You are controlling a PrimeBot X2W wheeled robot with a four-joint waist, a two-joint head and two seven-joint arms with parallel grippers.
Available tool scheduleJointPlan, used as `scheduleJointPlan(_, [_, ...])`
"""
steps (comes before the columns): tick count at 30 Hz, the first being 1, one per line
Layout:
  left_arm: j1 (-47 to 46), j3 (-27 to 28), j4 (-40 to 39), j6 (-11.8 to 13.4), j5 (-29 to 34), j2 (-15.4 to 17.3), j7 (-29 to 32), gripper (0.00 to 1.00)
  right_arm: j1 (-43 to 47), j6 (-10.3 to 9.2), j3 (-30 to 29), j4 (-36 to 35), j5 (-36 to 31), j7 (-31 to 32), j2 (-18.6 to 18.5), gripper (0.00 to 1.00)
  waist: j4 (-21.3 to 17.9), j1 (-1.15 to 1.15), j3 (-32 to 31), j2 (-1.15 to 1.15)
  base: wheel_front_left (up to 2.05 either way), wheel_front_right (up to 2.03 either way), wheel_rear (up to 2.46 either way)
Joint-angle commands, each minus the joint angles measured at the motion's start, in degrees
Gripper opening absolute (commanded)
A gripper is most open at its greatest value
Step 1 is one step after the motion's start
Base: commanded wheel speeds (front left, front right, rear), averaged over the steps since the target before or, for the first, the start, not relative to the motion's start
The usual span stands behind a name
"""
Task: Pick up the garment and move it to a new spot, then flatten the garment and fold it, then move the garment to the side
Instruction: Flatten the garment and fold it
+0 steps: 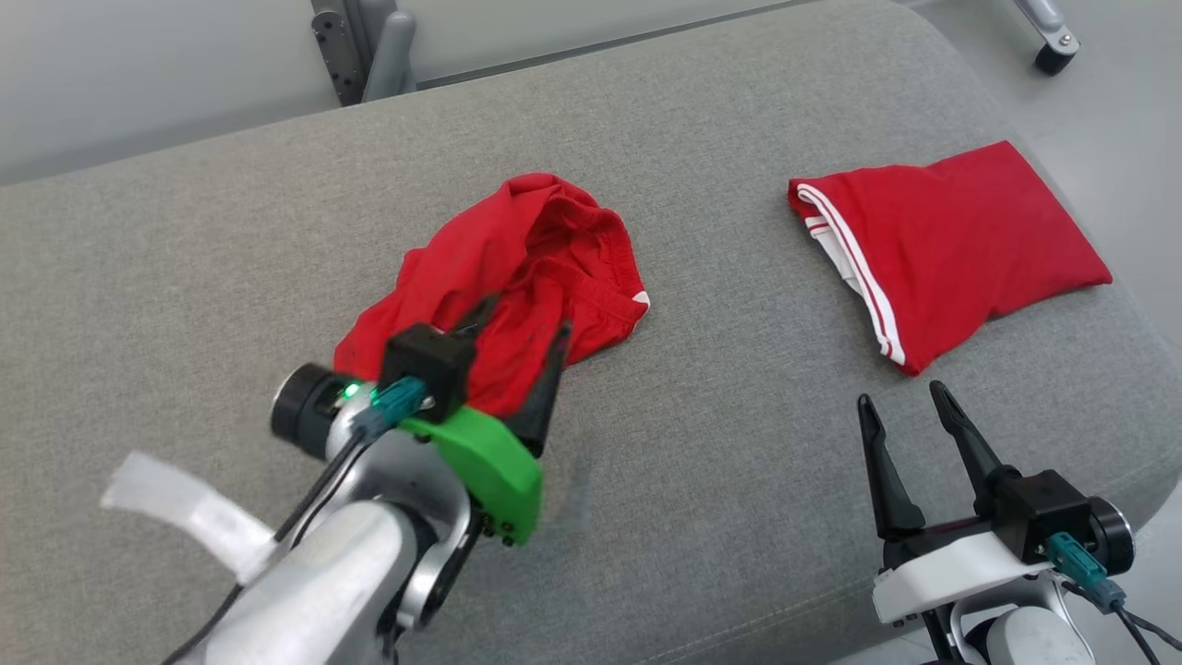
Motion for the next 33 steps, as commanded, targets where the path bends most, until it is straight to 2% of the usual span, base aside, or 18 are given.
scheduleJointPlan(1, [-2.8, -1.5, 2.1, -1.2, 1.3, -0.9, 1.0, 1.0, -0.3, -0.09, 0.1, 0.0, 0.3, -0.2, -0.1, 1.0, -0.5, 0.0, 0.5, 0.0, 0.0, 0.0, 0.0])
scheduleJointPlan(6, [-13.1, -6.9, 13.9, -7.0, 4.1, -5.1, 5.8, 1.0, -1.3, -0.09, 0.3, 0.0, 0.5, -0.2, -0.1, 1.0, -1.8, 0.0, 1.7, 0.0, 0.0, 0.0, 0.0])
scheduleJointPlan(7, [-16.3, -8.1, 19.4, -9.0, 4.9, -5.7, 7.2, 1.0, -1.5, -0.09, 0.3, 0.1, 0.7, -0.2, -0.1, 1.0, -2.5, 0.0, 2.1, 0.0, 0.0, 0.0, 0.0])
scheduleJointPlan(9, [-18.9, -8.3, 24.2, -10.6, 4.7, -5.9, 8.4, 1.0, -1.8, -0.09, 0.4, 0.2, 0.9, -0.2, -0.1, 1.0, -3.1, 0.0, 2.3, 0.0, 0.0, 0.0, 0.0])
scheduleJointPlan(12, [-21.8, -8.3, 30.2, -13.1, 4.0, -4.7, 10.5, 1.0, -1.9, -0.09, 0.4, 0.4, 1.1, -0.2, -0.1, 1.0, -4.1, 0.0, 2.5, 0.0, 0.0, 0.0, 0.0])
scheduleJointPlan(18, [-26.6, -9.0, 37.7, -18.4, 3.7, 0.0, 13.7, 1.0, -2.8, -0.09, 0.1, 0.3, 1.3, -0.2, -0.1, 1.0, -5.7, 0.0, 3.6, 0.0, 0.0, 0.0, 0.0])
scheduleJointPlan(19, [-26.6, -9.0, 37.7, -18.4, 3.7, 0.0, 13.7, 1.0, -2.8, -0.09, 0.1, 0.3, 1.3, -0.2, -0.1, 1.0, -5.7, 0.0, 3.6, 0.0, 0.0, 0.0, 0.0])
scheduleJointPlan(25, [-29.3, -10.8, 39.5, -20.5, 3.4, 4.7, 15.2, 1.0, -3.4, -0.09, -0.1, 0.2, 2.3, -0.2, -0.1, 1.0, -7.1, 0.0, 4.1, 0.0, 0.0, 0.0, 0.0])
scheduleJointPlan(32, [-30.6, -11.8, 39.4, -21.0, 1.6, 6.7, 16.0, 1.0, -2.8, -0.09, 0.3, 0.4, 3.2, -0.2, -0.1, 1.0, -7.6, 0.0, 4.1, 0.0, 0.0, 0.0, 0.0])
scheduleJointPlan(33, [-30.8, -11.9, 39.4, -21.1, 1.4, 6.8, 16.1, 0.81, -2.9, -0.09, 0.3, 0.5, 3.3, -0.2, -0.1, 1.0, -7.6, 0.0, 4.1, 0.0, 0.0, 0.0, 0.0])
